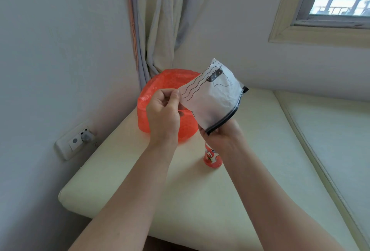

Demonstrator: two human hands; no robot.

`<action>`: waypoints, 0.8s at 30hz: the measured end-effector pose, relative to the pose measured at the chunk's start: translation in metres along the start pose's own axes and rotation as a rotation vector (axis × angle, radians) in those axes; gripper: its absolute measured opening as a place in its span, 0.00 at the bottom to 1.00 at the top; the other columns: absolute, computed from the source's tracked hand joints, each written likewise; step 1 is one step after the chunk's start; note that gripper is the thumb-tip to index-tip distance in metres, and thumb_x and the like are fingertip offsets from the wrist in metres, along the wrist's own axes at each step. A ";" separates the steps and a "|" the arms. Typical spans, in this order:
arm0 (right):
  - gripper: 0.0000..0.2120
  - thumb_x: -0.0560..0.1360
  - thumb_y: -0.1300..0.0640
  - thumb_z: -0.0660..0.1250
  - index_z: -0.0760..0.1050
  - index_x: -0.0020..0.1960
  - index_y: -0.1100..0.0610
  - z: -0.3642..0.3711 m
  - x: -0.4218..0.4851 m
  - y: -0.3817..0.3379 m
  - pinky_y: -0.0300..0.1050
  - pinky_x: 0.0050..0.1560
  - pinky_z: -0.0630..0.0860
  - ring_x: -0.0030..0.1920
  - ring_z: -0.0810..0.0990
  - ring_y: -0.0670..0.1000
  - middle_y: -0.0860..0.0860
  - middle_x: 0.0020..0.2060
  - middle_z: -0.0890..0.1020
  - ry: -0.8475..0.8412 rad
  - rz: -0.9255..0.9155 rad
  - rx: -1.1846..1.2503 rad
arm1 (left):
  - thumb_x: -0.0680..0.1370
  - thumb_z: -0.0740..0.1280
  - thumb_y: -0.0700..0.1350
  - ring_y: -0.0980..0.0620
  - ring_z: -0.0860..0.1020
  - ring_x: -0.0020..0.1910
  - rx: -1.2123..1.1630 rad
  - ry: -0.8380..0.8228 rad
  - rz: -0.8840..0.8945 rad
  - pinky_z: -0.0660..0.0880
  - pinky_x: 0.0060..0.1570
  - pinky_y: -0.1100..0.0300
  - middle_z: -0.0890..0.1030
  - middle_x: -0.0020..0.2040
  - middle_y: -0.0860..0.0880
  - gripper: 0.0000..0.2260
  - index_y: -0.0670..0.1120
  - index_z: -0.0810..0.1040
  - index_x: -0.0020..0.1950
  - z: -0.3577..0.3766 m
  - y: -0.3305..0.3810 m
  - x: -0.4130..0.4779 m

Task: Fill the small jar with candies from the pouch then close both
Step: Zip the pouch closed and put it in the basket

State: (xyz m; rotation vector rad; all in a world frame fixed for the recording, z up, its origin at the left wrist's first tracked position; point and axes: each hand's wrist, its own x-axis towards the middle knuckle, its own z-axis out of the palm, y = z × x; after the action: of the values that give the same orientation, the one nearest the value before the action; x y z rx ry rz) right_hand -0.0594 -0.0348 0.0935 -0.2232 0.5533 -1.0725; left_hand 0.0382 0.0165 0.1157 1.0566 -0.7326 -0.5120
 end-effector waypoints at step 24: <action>0.18 0.80 0.56 0.53 0.73 0.36 0.58 -0.021 0.012 -0.033 0.38 0.31 0.70 0.23 0.71 0.46 0.48 0.19 0.74 0.000 -0.422 -0.289 | 0.79 0.60 0.37 0.56 0.80 0.23 -0.431 0.108 -0.389 0.76 0.25 0.67 0.73 0.33 0.47 0.10 0.45 0.71 0.37 -0.023 -0.012 0.016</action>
State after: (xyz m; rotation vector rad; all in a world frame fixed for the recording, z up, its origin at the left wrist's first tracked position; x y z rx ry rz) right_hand -0.0915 -0.0589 0.0857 -0.6138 0.6787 -1.3978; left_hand 0.0658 0.0138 0.1030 0.8114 -0.2959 -0.8946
